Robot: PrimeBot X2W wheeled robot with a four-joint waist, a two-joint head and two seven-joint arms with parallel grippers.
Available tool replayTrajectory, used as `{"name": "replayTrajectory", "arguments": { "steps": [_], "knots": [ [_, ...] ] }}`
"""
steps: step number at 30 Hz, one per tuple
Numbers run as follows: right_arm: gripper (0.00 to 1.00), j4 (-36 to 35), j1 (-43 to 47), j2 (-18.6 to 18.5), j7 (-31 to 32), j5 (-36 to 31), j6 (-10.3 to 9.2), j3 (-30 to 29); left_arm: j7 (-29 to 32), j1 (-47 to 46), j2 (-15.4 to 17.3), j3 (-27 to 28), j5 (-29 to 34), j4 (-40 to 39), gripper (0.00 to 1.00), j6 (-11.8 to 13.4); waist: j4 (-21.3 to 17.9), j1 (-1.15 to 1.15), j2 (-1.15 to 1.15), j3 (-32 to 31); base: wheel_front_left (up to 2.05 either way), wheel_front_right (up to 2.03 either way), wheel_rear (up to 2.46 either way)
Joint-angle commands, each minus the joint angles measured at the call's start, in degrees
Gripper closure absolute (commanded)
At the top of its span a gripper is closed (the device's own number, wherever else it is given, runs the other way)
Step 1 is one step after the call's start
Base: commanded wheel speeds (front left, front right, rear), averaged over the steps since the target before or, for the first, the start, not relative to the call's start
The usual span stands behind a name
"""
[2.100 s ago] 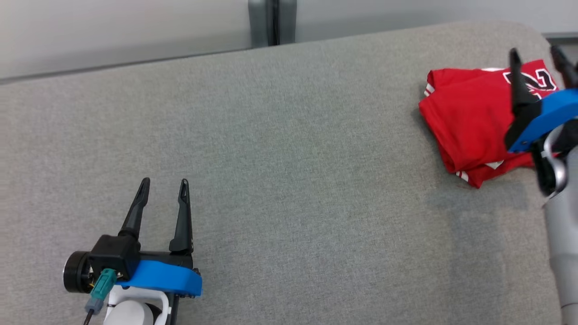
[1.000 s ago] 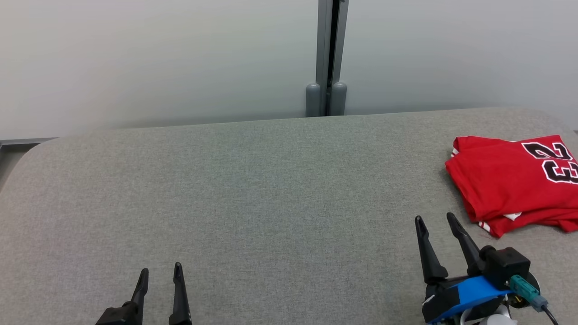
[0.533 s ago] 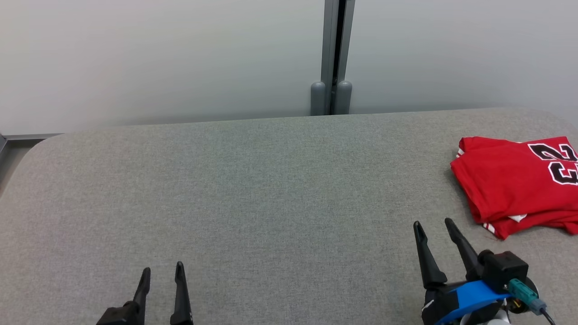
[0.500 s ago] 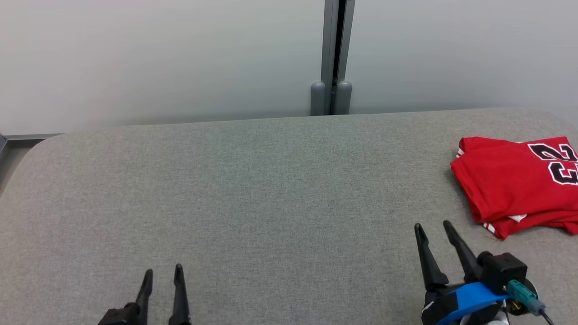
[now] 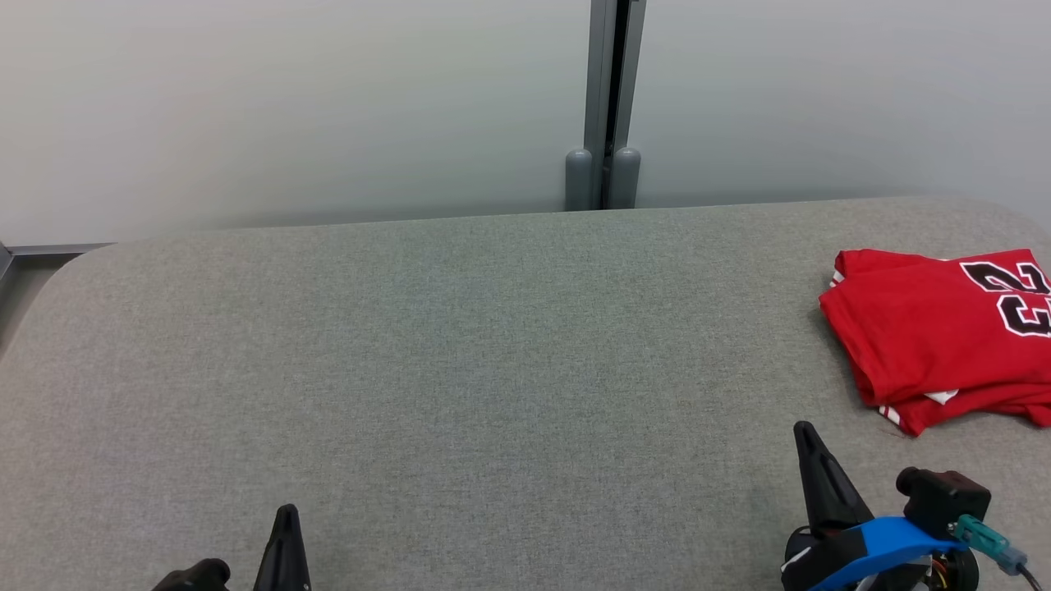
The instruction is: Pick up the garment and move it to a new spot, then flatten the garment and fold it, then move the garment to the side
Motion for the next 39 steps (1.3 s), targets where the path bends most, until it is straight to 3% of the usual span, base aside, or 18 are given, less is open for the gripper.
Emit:
{"name": "replayTrajectory", "arguments": {
  "steps": [1, 39],
  "knots": [
    [1.00, -1.38, -0.89, -0.08, 0.62, 3.06, 0.00, -0.52, 0.58, -2.11, -0.05, 1.07, -2.46, -0.91, 1.00, -0.62, 0.00, 0.00, 0.00, -0.01, 0.00, 0.00, 0.00],
    [1.00, -4.10, -1.69, -0.14, 8.62, 34.80, 0.00, -4.33, 8.81, -6.88, -2.14, 8.99, -28.82, -2.01, 1.00, -6.18, 0.04, 0.00, 0.00, -0.23, 0.00, 0.00, 0.00]
  ]
}}
